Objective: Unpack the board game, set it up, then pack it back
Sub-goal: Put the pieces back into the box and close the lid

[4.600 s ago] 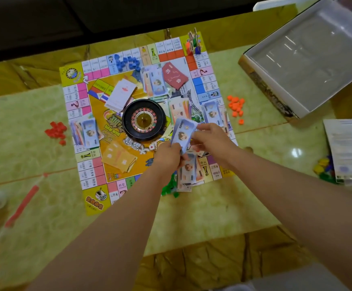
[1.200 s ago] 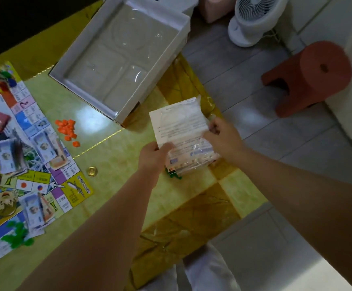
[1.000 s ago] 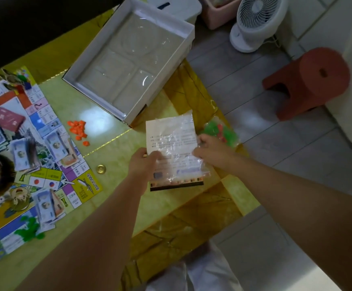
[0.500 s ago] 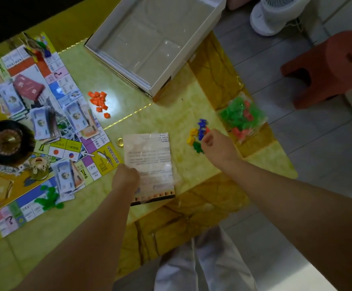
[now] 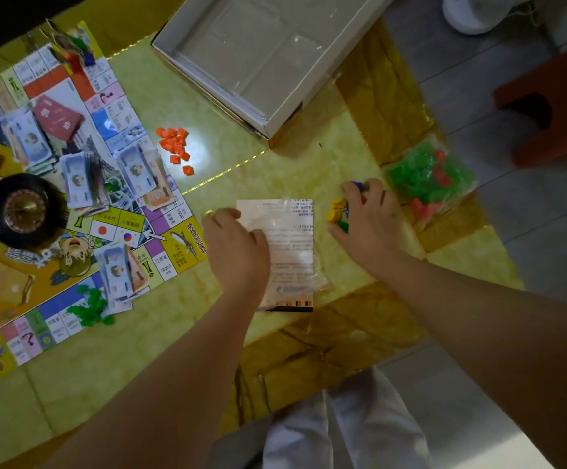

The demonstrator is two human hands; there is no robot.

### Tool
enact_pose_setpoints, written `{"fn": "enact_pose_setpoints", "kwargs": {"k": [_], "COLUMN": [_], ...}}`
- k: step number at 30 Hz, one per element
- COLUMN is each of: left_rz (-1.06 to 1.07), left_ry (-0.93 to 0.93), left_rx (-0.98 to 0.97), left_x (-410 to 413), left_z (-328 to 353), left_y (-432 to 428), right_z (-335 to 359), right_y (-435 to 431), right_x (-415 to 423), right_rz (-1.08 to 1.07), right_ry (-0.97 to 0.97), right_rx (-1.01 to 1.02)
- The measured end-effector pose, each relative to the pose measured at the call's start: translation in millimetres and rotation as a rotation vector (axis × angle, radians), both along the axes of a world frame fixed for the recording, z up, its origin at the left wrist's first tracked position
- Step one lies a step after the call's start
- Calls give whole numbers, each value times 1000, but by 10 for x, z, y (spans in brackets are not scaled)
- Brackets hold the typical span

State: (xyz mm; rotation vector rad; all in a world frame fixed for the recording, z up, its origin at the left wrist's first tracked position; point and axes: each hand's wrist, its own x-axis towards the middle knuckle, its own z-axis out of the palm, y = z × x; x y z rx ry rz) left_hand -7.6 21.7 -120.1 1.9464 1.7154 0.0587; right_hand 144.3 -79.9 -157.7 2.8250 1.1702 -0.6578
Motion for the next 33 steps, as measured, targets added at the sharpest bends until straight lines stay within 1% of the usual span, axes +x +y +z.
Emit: {"fn": "enact_pose_setpoints", "kwargs": {"k": [2,4,7,10,12,14,16,18,20,22,24,26,28,31,33], "left_rz": [-72,-124,-223,-327,-326,-296,-318,-415,-547,-668,-755,-820,-813,-769,-711], "left_ry": [-46,-72,-96,-78,-60,-58,-80,-111,-119,-48,131,288,337,309,227], "left_rx": [27,26,-6,-36,-40,-24,22,68,95,65,9,0,11,12,-18], "left_x": [98,193,297,348,376,420,453,512,574,656,743,787,806,808,805], "left_z": [4,7,5,-9,-19,-18,9,32,28,-4,-66,-131,-185,-222,-199], "left_y": [-2,-1,-16,-64,-82,-98,-102,-116,-135,-162,-198,-214,-220,-215,-199], "right_z": [-22,-21,-9,-2,-4,-12,-8,4,22,44,73,105,125,160,192], "right_y": [-3,5,20,51,68,66,68,66,62,53,38,44,59,105,117], "right_x": [22,64,132,194,238,289,322,367,404,452,499,522,549,573,580], "right_rz": [43,62,56,38,47,16,-91,-211,-307,-376,-462,-571,-692,-927,-1014], "right_ry": [-20,4,87,161,192,272,394,487,540,552,624,775,946,1260,1398], "right_rx": [47,91,151,199,222,271,349,410,433,458,512,565,592,671,713]}}
